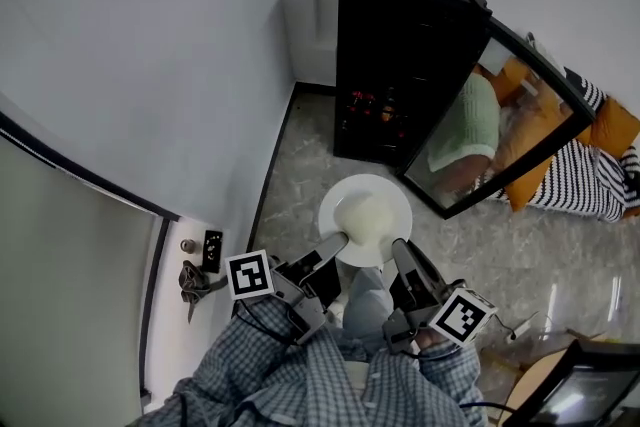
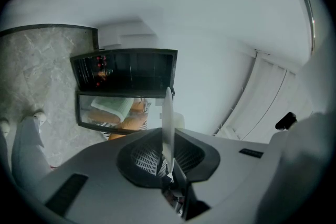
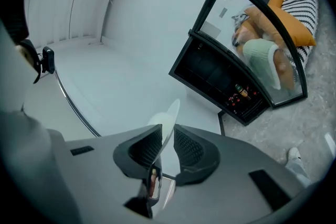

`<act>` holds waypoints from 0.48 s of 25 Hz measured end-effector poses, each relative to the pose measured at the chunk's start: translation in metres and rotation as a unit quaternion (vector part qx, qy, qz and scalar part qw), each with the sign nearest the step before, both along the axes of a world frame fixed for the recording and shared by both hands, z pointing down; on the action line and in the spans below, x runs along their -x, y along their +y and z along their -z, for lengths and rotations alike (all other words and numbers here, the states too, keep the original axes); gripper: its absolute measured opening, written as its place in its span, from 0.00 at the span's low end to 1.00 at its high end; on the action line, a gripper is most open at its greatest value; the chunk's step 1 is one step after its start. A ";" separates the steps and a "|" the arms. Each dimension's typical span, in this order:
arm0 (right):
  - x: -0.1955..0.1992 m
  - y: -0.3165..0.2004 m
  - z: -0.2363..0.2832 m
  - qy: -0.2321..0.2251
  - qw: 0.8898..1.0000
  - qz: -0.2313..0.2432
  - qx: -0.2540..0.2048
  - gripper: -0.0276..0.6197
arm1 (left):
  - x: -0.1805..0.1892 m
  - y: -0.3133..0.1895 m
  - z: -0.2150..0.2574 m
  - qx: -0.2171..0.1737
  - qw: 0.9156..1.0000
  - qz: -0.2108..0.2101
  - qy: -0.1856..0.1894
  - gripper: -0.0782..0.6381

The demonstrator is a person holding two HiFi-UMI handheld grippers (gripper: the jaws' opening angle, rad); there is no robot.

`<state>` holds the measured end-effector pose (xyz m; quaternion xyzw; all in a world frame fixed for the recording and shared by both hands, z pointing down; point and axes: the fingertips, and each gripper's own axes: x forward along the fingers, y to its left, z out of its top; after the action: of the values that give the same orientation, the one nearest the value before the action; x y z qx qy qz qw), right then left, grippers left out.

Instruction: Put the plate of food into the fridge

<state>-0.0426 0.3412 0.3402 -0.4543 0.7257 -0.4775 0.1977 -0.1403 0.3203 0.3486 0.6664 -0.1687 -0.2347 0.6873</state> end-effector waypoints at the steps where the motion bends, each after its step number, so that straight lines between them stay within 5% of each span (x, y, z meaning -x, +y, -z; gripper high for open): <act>1: -0.001 -0.007 0.001 0.003 1.000 0.005 -0.002 0.16 | -0.001 -0.005 -0.001 0.002 1.000 0.004 0.001 0.18; 12: -0.039 -0.076 0.001 0.003 1.000 0.020 0.005 0.16 | -0.039 -0.069 -0.001 0.002 1.000 0.022 -0.005 0.18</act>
<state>-0.0035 0.2654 0.3395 -0.4420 0.7329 -0.4836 0.1831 -0.1017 0.2509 0.3497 0.6626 -0.1874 -0.2462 0.6821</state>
